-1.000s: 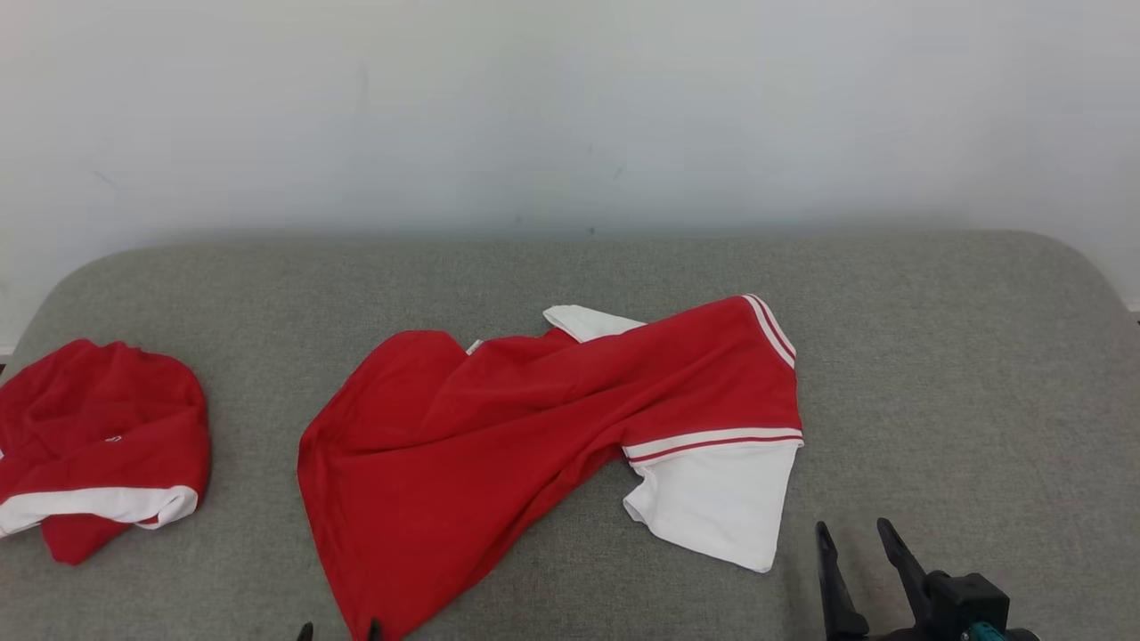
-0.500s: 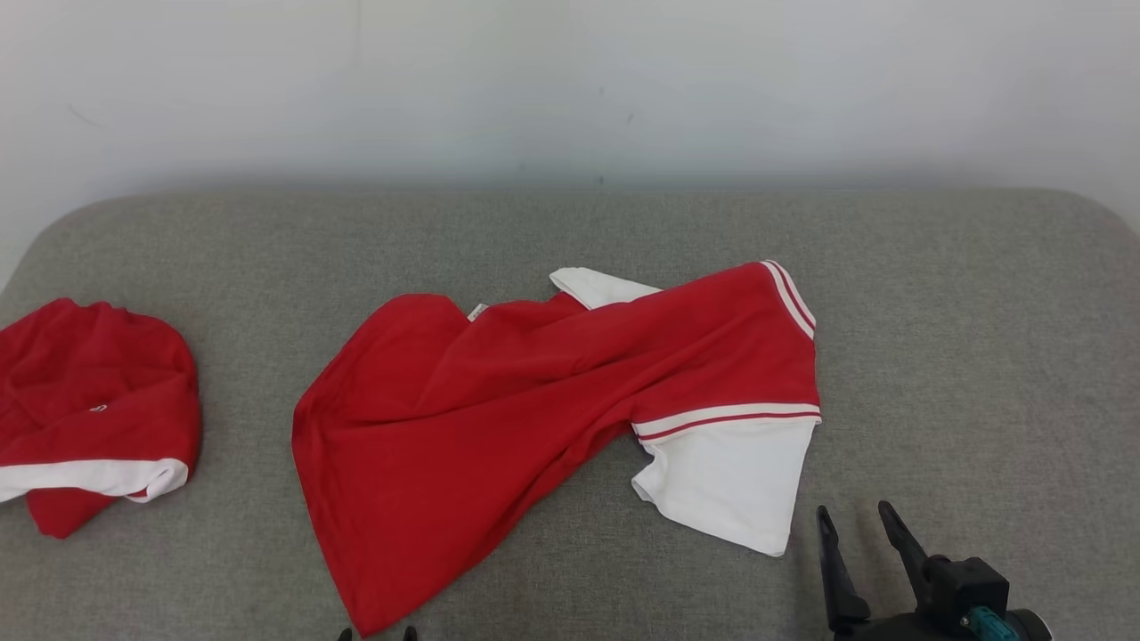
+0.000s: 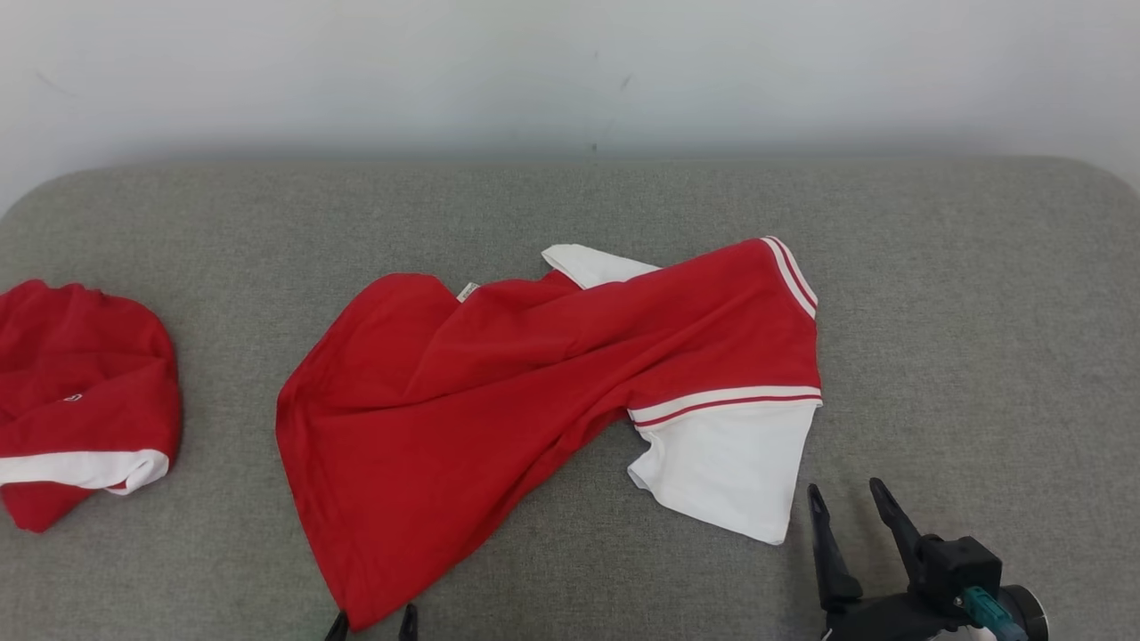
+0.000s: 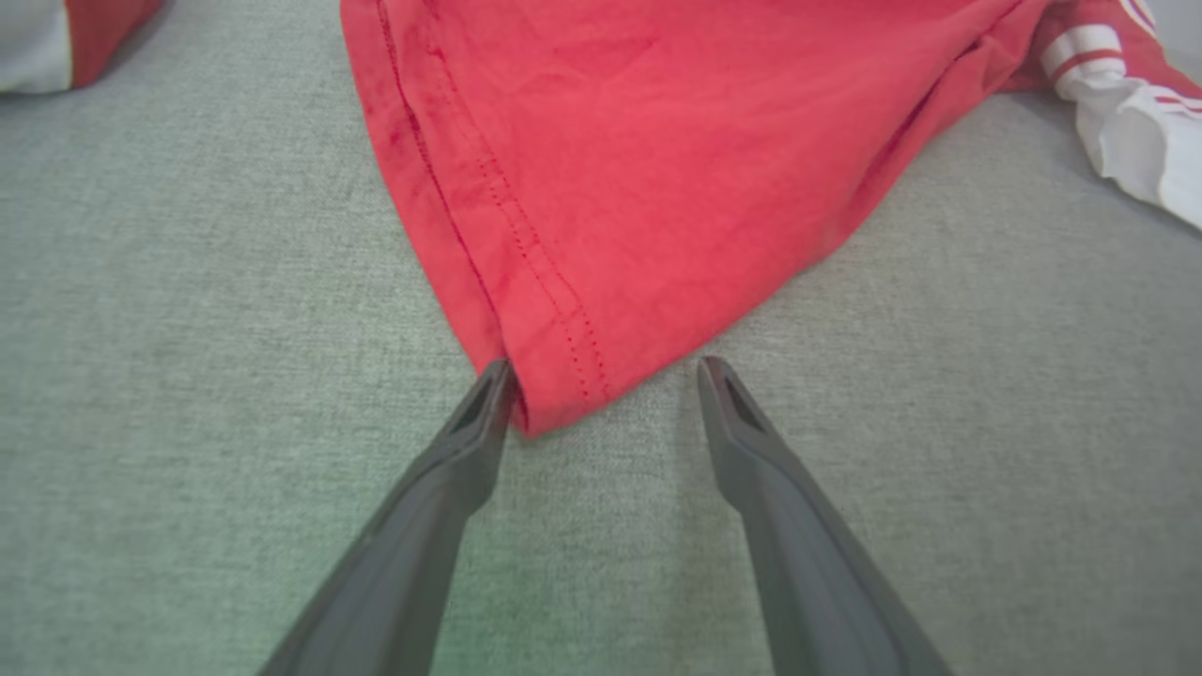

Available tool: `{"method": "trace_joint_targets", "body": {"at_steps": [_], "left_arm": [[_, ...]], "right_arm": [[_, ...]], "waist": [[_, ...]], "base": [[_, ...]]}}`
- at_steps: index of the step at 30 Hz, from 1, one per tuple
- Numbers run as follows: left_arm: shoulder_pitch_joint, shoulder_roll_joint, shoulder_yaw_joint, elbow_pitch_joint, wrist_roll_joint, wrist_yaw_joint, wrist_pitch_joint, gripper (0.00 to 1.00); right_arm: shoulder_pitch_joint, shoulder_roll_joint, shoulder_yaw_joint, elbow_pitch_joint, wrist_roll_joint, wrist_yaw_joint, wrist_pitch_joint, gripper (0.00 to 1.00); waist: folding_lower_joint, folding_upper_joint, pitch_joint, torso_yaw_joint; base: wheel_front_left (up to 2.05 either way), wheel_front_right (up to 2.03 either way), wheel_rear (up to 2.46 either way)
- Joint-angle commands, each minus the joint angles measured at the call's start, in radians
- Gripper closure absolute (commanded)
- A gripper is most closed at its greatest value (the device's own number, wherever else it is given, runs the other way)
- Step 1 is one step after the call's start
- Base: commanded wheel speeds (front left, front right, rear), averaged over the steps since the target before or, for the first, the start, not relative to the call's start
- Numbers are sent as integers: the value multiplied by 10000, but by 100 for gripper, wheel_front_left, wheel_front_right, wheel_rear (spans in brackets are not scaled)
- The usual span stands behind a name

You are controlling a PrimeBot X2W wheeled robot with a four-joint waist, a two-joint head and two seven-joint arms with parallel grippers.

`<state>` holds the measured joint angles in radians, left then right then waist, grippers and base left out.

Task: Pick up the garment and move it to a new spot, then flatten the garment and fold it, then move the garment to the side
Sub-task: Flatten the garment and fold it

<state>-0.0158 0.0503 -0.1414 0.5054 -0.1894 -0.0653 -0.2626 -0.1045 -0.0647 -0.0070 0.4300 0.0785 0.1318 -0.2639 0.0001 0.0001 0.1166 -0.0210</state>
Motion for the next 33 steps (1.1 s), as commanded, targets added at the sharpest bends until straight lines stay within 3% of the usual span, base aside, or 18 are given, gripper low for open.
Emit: {"method": "trace_joint_targets", "body": {"at_steps": [1,8,9,10,12,20,30,31,32,33], "left_arm": [[-136,2,36,106,121,87,-34,0],[-380,3,127,523,644,113,-23,0],[-412,3,148,568,669,111,-21,22],[-421,1,151,621,720,91,-9,53],[-412,0,160,767,740,37,5,100],[-412,-3,166,1024,799,65,26,100],[-590,0,-43,781,621,-22,22,100],[-594,1,-58,754,603,-13,21,100],[-607,1,-69,721,593,-11,11,100],[-622,1,-77,689,589,-12,11,100]], "right_arm": [[-103,-23,6,-30,61,-23,-4,0],[-182,-109,31,-48,116,-23,-4,0],[-201,-119,36,-43,119,-23,-4,0],[-223,-128,40,-33,124,-23,-4,0],[-224,-115,80,-11,126,-23,-4,0],[-210,-47,481,490,395,-23,-4,0],[-585,-59,1116,1974,906,-23,15,0],[-649,-69,1193,2078,906,-23,23,7],[-686,-80,1301,2209,912,-23,39,31],[-714,-119,1428,2325,863,-20,49,70]], "waist": [[-1,-1,101,-32],[-1,-1,318,-108],[-1,-1,334,-117],[-1,-1,343,-123],[-1,-1,352,-127],[-1,-1,365,-11],[-1,-1,501,352],[-1,-1,510,374],[-1,-1,518,395],[-1,-1,529,414]], "base": [[0,0,0],[0,0,0],[0,0,0],[0,0,0],[0,0,0],[0,0,0],[0,0,0],[0,0,0],[0,0,0],[0,0,0]]}}
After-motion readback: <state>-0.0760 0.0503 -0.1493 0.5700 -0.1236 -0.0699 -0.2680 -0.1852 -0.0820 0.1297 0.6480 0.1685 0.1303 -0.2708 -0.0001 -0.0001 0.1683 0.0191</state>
